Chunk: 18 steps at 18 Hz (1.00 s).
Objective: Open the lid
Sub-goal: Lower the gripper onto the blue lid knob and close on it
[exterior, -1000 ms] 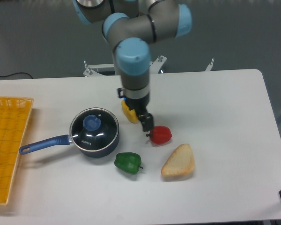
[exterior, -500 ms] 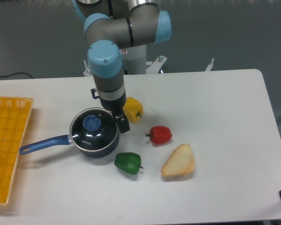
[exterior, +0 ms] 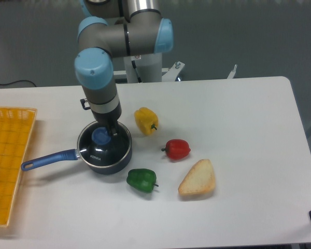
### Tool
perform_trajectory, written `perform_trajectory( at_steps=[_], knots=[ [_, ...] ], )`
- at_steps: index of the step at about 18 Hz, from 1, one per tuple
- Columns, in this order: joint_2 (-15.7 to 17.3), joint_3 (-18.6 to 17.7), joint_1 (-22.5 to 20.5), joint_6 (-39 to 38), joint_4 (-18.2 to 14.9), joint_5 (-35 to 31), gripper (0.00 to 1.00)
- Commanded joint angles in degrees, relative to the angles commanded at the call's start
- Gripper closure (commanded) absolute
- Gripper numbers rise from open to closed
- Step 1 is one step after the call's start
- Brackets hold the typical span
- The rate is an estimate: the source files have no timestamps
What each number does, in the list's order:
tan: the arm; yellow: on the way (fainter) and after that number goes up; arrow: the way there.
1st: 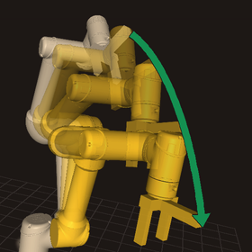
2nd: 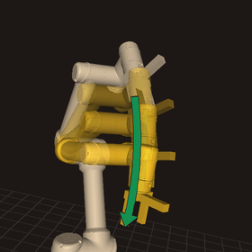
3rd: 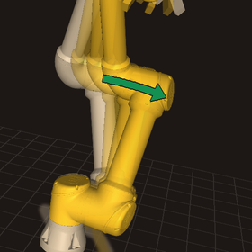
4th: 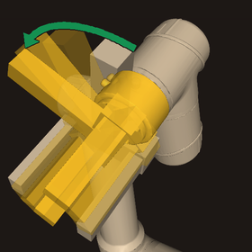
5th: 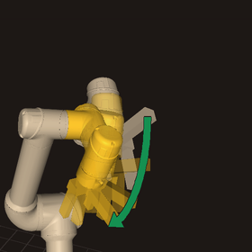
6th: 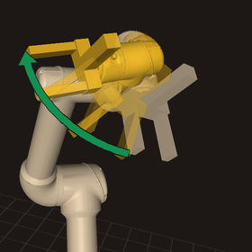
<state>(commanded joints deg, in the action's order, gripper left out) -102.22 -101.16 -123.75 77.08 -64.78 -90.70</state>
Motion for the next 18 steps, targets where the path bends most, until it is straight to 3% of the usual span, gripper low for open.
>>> perform_trajectory(
  at_steps=[18],
  knots=[
    [-2.8, -0.5, 2.7, -1.2, 0.3, -0.1, 0.00]
  ],
)
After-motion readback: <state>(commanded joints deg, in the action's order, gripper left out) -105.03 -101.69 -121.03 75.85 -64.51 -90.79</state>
